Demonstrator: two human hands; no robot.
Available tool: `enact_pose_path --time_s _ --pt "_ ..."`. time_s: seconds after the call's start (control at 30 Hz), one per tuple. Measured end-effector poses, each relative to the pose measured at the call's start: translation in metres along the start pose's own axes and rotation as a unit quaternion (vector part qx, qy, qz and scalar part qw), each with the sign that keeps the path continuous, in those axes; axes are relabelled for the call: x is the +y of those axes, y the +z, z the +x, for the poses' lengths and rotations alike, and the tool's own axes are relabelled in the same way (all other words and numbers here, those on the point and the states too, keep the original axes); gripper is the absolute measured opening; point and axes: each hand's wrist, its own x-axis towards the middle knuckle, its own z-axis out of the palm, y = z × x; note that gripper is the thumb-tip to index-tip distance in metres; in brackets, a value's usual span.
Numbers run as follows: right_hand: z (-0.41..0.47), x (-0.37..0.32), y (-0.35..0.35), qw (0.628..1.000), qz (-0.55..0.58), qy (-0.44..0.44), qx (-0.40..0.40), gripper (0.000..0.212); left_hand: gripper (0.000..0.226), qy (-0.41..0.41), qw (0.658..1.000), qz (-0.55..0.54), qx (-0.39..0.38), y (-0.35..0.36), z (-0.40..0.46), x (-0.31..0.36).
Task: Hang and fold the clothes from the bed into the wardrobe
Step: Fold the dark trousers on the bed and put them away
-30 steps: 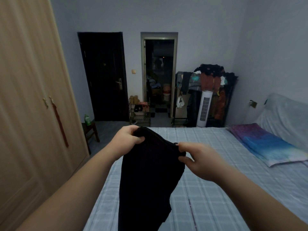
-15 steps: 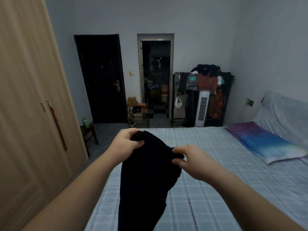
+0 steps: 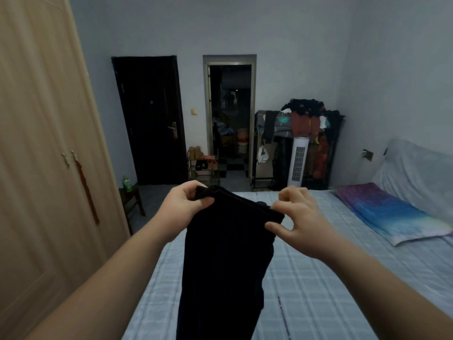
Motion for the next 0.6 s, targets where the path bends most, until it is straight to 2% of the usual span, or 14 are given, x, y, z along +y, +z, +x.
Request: enact_pose_path --time_s 0.07,0.13,0.17,0.3,0.37,0.43,0.53,0.6 --pt "-0.004 0.001 0.005 0.986 0.147 0.074 -0.014 0.019 0.011 0.013 0.999 -0.021 -0.020 0.010 -0.002 0.006" --pt "-0.008 -0.004 0.016 0.933 0.330 0.126 -0.073 0.013 0.015 0.004 0.998 -0.055 -0.032 0.020 -0.001 0.010" --pt "-0.010 -0.008 0.022 0.915 0.374 0.129 -0.084 0.015 0.017 -0.007 0.997 -0.076 -0.031 0.022 0.000 0.012" --pt "-0.007 -0.008 0.028 0.915 0.386 0.112 -0.027 0.012 0.022 -0.035 0.992 -0.113 -0.038 0.020 0.006 0.015" --pt "0.002 -0.001 0.017 0.913 0.389 0.117 0.024 0.011 0.021 -0.024 0.996 -0.077 -0.046 0.015 0.009 0.019" --pt "0.013 0.003 0.000 0.922 0.373 0.086 0.052 0.015 0.019 -0.007 0.998 -0.042 -0.035 0.012 0.012 0.026" --pt "0.026 0.005 -0.027 0.914 0.404 0.040 0.000 0.017 0.020 0.016 0.999 -0.035 -0.003 0.010 0.017 0.047" --pt "0.035 0.012 -0.042 0.933 0.359 0.032 -0.016 0.019 0.020 0.037 0.999 0.001 -0.006 0.011 0.015 0.063"
